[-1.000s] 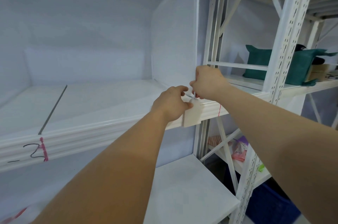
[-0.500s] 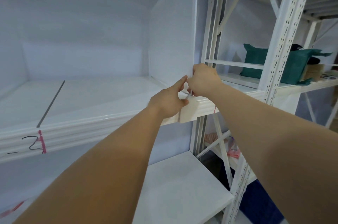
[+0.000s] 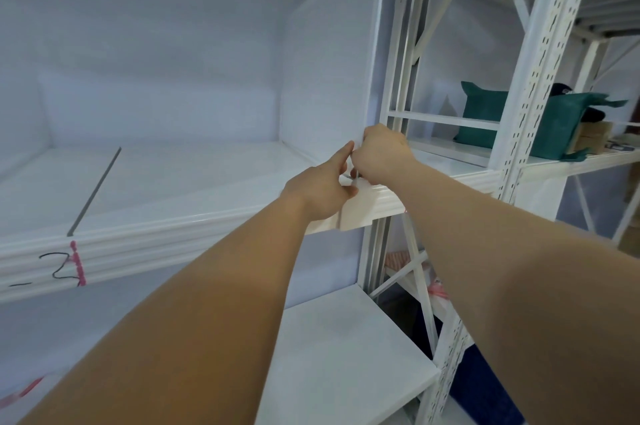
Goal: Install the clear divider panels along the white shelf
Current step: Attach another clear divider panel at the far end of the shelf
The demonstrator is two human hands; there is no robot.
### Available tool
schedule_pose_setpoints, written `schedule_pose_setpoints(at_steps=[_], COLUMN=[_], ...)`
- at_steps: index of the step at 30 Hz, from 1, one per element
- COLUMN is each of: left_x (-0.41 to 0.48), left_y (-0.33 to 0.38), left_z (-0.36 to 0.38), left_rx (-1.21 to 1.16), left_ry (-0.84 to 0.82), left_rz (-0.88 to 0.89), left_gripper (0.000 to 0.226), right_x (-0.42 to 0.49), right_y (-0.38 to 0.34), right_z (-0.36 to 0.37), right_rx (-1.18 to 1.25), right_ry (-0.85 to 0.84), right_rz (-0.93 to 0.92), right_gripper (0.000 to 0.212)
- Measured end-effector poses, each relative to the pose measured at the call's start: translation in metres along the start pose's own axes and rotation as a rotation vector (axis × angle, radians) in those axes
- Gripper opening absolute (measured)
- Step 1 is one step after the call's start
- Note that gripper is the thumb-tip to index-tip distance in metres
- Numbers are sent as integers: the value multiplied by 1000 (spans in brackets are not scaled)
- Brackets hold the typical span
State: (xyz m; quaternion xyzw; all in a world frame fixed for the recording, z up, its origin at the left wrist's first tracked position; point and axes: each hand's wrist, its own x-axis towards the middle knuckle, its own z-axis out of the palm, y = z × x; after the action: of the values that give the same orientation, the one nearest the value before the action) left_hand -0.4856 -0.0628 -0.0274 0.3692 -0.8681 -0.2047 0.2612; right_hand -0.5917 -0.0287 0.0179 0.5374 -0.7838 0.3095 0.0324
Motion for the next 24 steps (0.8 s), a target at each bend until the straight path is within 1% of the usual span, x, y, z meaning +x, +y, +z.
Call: schedule_pose_setpoints(at_steps=[2,5,7,9,12,16,20,22,24], left_x=[1,1,1,-1,-2,-1,-2,-1,2], left_y=[-1,-1,1,3,4,2,3,3,2], left_z=[-1,-2,-2,-3,-2,1,2,4,5], left_rx=[5,18,61,76,79,82,140,162,178], left_ry=[1,4,16,21,29,55,41,41,49], left_rz=[0,-16,1,20,36,24,15,18,26], left_gripper=[72,69,56,47,53,62,71,70,66], right_x=[-1,-4,-5,-5,-7,-11,-14,-13,-13], right_y=[2,1,2,1,1,-2,-4,-3,-4], right_z=[2,-1,-3,-3,-5,-5,-5,-6,-8], right_rx=[23,97,142,145,145,138,117,129,119], right_ry=[11,-17,-11,-13,-23,-22,-23,-44,-55], right_rz=[16,38,53,75,89,60,39,54,74], right_gripper=[2,11,15,23,27,18,20,22,13])
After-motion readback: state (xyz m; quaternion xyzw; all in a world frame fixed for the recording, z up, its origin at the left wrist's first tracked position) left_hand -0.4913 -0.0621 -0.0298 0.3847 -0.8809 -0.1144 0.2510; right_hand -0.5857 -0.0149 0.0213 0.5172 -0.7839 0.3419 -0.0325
